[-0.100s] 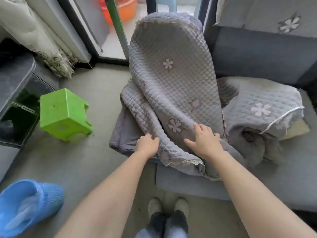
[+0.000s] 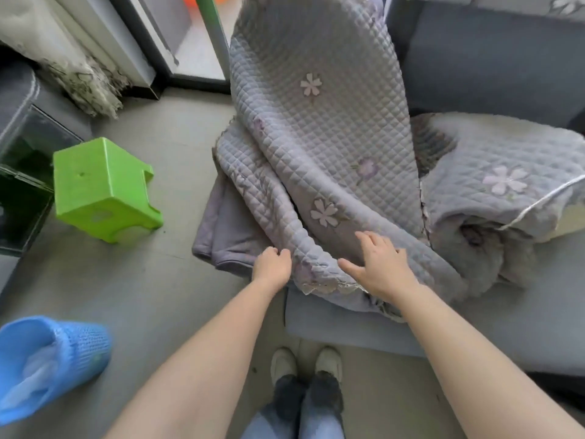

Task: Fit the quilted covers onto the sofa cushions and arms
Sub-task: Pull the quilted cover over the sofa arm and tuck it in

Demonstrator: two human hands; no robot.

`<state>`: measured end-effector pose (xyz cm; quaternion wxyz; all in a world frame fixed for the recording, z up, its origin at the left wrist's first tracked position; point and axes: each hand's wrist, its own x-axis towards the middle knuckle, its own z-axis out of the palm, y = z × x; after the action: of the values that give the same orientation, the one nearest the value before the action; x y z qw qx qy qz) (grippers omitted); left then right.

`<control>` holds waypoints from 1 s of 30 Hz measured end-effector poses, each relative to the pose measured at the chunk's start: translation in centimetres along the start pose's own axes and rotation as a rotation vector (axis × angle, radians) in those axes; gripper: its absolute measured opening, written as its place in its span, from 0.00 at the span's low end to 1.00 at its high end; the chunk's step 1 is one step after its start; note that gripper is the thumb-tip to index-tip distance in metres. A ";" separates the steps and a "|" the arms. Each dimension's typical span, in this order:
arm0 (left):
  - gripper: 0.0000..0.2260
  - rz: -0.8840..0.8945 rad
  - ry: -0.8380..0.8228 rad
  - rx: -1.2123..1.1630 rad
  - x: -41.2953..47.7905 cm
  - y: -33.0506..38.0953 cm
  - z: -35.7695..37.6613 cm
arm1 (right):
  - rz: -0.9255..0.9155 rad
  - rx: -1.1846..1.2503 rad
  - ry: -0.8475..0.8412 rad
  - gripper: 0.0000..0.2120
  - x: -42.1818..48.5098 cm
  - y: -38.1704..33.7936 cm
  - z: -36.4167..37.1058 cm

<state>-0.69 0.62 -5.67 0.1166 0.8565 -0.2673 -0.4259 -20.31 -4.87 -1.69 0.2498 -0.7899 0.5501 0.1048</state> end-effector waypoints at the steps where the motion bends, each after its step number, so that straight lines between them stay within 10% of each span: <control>1: 0.17 -0.056 -0.002 -0.081 0.7 -1.0 1.1 | -0.020 0.026 -0.020 0.38 0.1 0.7 1.7; 5: 0.11 -0.160 0.053 -0.512 2.6 -3.7 3.9 | -0.060 -0.040 -0.170 0.46 0.8 2.9 6.7; 9: 0.09 -0.222 -0.125 -0.848 3.9 -3.8 4.1 | 0.006 0.316 -0.078 0.05 1.6 3.2 8.3; 14: 0.12 -0.184 -0.377 -1.148 4.7 -1.3 3.5 | 0.285 1.021 -0.024 0.12 3.6 3.4 3.8; 21: 0.15 0.208 -0.553 -1.457 3.9 5.3 0.6 | 0.249 1.473 -0.381 0.27 4.6 3.4 -3.6; 30: 0.17 0.600 -0.329 -1.254 1.2 9.2 -11.9 | -0.074 1.890 -0.564 0.31 5.6 -0.3 -9.4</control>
<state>6.03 -7.99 4.73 0.6576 0.4422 -0.2102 -0.5726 -18.94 -14.13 3.95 0.9033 -0.2280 0.3027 -0.2013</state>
